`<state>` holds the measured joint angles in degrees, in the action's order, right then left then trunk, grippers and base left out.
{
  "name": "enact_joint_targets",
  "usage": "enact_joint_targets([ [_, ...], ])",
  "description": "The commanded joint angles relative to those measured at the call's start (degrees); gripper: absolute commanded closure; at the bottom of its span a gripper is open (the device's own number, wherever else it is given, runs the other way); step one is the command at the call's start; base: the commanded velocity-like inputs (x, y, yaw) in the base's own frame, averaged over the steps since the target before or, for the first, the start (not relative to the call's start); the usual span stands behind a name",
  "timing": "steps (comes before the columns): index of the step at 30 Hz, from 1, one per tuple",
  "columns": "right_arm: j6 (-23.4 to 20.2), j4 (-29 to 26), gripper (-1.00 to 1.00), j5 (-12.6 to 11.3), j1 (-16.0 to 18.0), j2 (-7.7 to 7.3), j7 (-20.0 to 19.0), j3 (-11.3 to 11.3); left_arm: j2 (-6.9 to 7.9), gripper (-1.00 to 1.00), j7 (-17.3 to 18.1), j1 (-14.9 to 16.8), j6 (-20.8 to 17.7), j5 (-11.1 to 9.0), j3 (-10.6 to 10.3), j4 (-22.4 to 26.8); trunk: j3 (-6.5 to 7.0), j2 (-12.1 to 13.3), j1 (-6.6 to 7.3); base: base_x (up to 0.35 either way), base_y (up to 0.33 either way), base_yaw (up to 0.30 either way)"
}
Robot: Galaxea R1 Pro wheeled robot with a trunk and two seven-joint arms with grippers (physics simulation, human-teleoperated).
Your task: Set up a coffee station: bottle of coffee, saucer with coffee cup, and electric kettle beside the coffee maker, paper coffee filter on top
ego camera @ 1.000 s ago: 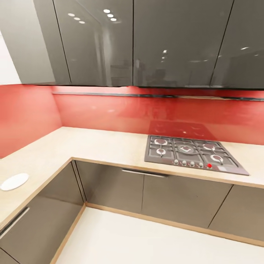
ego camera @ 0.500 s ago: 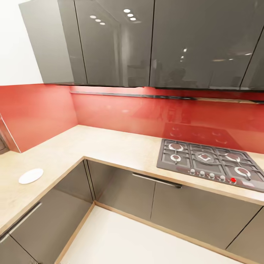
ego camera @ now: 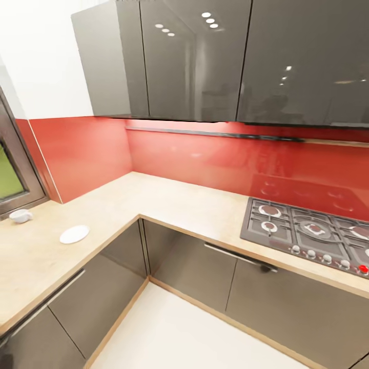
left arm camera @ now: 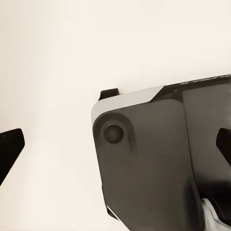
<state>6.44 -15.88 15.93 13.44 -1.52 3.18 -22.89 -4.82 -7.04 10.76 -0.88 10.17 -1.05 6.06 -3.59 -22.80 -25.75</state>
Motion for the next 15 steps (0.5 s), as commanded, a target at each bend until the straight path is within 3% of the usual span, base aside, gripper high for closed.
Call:
enact_joint_targets([
  [1,0.2,0.1,-1.0,0.6,0.1,0.02,0.1,-0.4,-0.02,-1.0,-0.3,0.0,-0.1,0.5,-0.1,0.0,-0.13,-0.1,-0.03,0.0,0.0,0.276],
  [15,0.2,0.1,-1.0,0.6,0.1,0.02,0.1,-0.4,-0.02,-1.0,-0.3,0.0,-0.1,0.5,-0.1,0.0,-0.13,-0.1,-0.03,0.0,0.0,0.276],
])
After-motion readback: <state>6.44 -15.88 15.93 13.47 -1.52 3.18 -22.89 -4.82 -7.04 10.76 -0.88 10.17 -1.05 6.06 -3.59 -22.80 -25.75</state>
